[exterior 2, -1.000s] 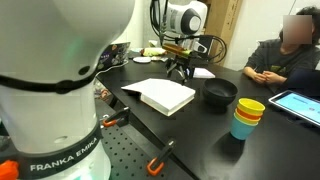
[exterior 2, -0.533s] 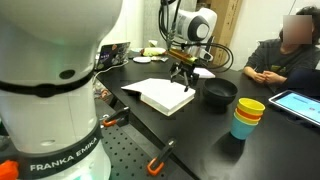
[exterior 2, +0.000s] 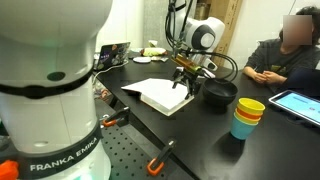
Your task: Open the book
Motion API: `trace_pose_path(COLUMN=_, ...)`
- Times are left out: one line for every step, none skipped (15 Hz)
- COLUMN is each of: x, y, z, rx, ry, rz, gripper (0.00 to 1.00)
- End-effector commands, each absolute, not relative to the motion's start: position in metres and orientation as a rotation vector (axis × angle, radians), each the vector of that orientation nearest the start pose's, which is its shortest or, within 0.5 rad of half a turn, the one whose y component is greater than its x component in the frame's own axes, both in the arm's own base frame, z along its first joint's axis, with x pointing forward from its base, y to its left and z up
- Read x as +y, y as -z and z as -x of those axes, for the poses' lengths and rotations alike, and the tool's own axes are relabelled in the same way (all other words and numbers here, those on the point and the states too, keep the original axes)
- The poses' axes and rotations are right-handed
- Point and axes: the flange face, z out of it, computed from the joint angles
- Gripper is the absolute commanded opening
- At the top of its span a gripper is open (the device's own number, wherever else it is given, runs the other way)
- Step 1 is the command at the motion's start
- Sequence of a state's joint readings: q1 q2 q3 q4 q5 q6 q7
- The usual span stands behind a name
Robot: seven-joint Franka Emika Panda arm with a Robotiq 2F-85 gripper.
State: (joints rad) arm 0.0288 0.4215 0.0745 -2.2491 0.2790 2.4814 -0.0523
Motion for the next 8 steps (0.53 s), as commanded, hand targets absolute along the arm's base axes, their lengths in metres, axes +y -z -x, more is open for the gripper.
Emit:
trace_pose_path(x=0.051, y=-0.155, z=-0.518, rx=0.154, ry=-0.3, rz=2.881, gripper=1.0)
trace_pose_path(x=0.05, y=-0.152, z=-0.517, rx=0.155, ry=-0.309, rz=2.868, gripper=1.0)
trace_pose_path(x=0.049, y=-0.15, z=-0.516, rx=0.166, ry=-0.315, rz=2.856, gripper=1.0)
trace_pose_path(x=0.048, y=-0.148, z=-0.516, rx=0.176, ry=-0.315, rz=2.843, gripper=1.0)
trace_pose_path(x=0.047, y=-0.147, z=-0.515, rx=0.184, ry=-0.317, rz=2.831, gripper=1.0)
trace_pose_path(x=0.047, y=-0.145, z=-0.515, rx=0.184, ry=-0.322, rz=2.819, gripper=1.0)
trace_pose_path(x=0.046, y=-0.144, z=-0.514, rx=0.187, ry=-0.322, rz=2.81, gripper=1.0)
trace_pose_path(x=0.046, y=-0.142, z=-0.513, rx=0.19, ry=-0.328, rz=2.799, gripper=1.0)
